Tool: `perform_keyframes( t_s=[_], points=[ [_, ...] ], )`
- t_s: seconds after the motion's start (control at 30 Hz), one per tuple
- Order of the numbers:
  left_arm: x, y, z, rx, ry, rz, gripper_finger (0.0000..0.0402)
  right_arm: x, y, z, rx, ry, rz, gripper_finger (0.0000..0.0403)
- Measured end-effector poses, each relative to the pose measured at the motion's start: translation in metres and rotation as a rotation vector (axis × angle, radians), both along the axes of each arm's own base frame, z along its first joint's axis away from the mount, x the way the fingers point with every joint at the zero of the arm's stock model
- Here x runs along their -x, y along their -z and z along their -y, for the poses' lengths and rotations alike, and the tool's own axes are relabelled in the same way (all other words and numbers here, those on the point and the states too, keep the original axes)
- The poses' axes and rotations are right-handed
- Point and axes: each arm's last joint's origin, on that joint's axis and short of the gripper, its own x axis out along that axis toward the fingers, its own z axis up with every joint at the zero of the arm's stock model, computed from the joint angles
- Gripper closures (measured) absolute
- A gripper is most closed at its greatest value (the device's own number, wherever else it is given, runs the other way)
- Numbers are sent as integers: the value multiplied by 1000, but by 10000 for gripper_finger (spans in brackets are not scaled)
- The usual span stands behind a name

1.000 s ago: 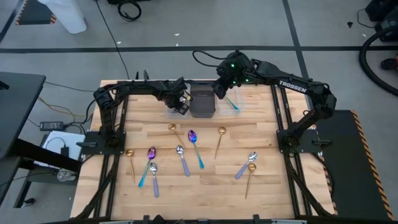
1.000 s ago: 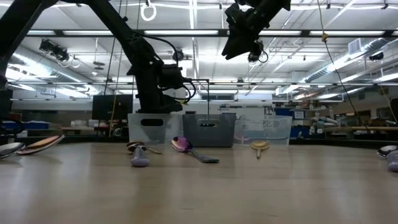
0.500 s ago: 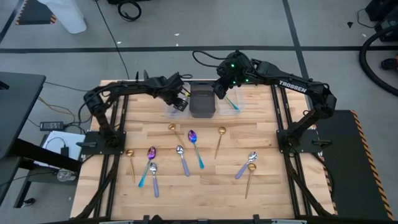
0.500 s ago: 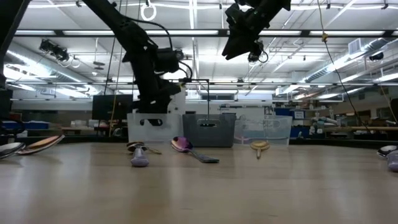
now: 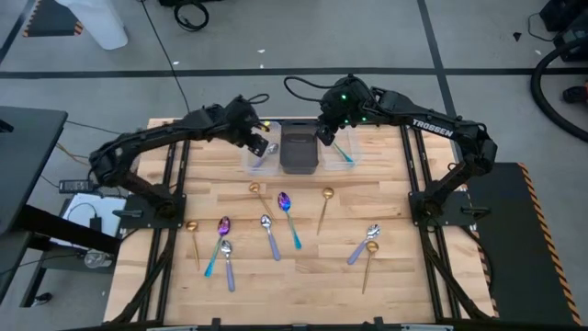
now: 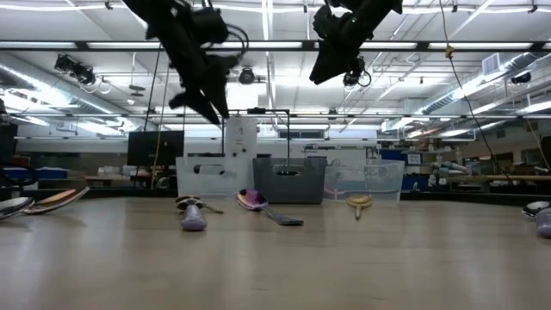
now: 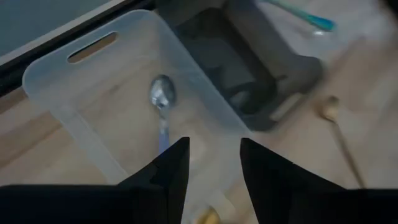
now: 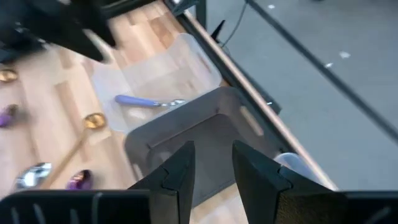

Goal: Sort silverware by color (type)
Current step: Put the bottom left purple spoon into the left transparent bin

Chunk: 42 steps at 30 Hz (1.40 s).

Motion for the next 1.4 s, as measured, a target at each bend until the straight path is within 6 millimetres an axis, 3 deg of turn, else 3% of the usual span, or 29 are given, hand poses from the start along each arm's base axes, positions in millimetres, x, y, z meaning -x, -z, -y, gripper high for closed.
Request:
perform_keyframes(
  t_s=[0.13,0.3,0.53,0.9,1.4],
  points=[
    [15,-22,31,-45,31,3,251,1,0,1,33,4,-16,286],
    [30,-23,71,-29,106,9,251,0,5,3,34,8,-18,286],
    [48,-5,114,119,84,-47,251,-1,9,4,52,-2,-9,286],
    [54,14,169,317,23,-104,251,-3,4,8,101,-16,29,286],
    [88,58,245,558,-149,-231,251,-4,3,8,123,-38,41,286]
  ],
)
